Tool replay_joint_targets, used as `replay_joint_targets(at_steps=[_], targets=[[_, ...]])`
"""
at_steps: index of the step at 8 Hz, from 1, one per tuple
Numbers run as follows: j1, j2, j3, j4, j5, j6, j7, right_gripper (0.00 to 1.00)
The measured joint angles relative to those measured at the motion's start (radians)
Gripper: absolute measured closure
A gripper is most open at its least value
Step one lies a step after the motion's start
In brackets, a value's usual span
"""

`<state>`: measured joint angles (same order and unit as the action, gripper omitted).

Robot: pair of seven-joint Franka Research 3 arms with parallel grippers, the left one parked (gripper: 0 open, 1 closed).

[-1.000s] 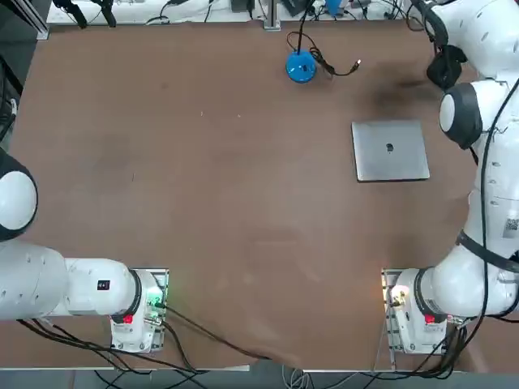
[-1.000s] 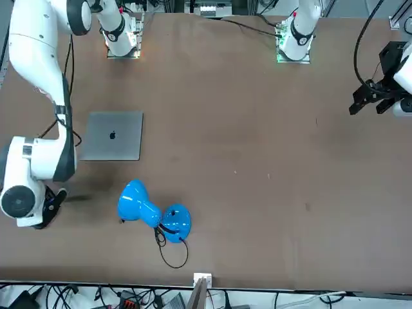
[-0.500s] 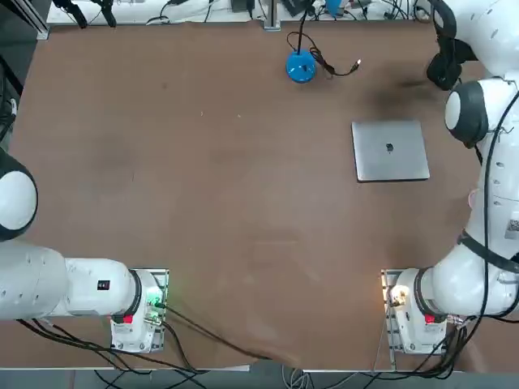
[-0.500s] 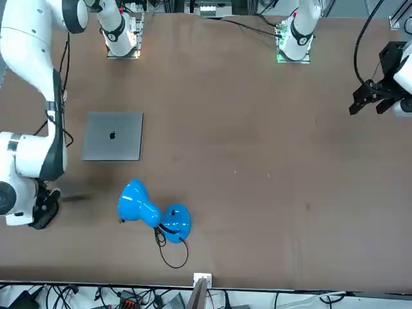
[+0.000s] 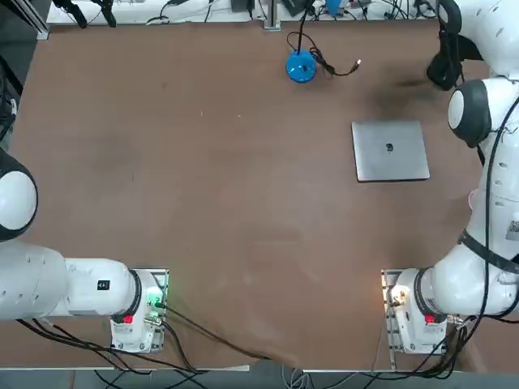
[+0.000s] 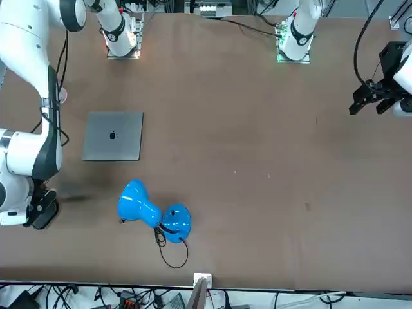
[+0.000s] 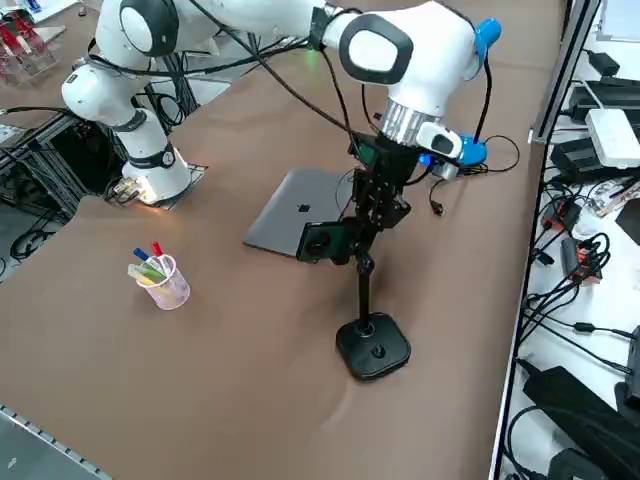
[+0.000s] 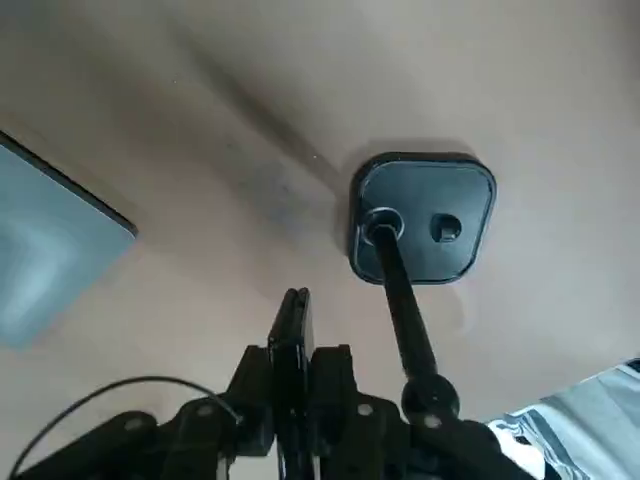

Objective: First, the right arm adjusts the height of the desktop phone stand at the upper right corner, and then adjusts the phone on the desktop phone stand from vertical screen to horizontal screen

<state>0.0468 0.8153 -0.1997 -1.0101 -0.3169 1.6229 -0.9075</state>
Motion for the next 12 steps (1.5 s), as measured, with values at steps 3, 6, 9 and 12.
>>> replay_joint_targets(at_steps=[3, 6, 9, 12], targets=[[-0.022, -0.026, 0.0, 0.0, 0.06, 0.0, -0.002, 0.82], [-0.029, -0.031, 0.002, 0.0, 0.078, 0.002, -0.022, 0.81], [-0.065, -0.048, -0.001, 0.0, 0.19, 0.004, -0.1, 0.82], [-0.09, -0.058, -0.001, 0.001, 0.263, 0.016, -0.127, 0.82]])
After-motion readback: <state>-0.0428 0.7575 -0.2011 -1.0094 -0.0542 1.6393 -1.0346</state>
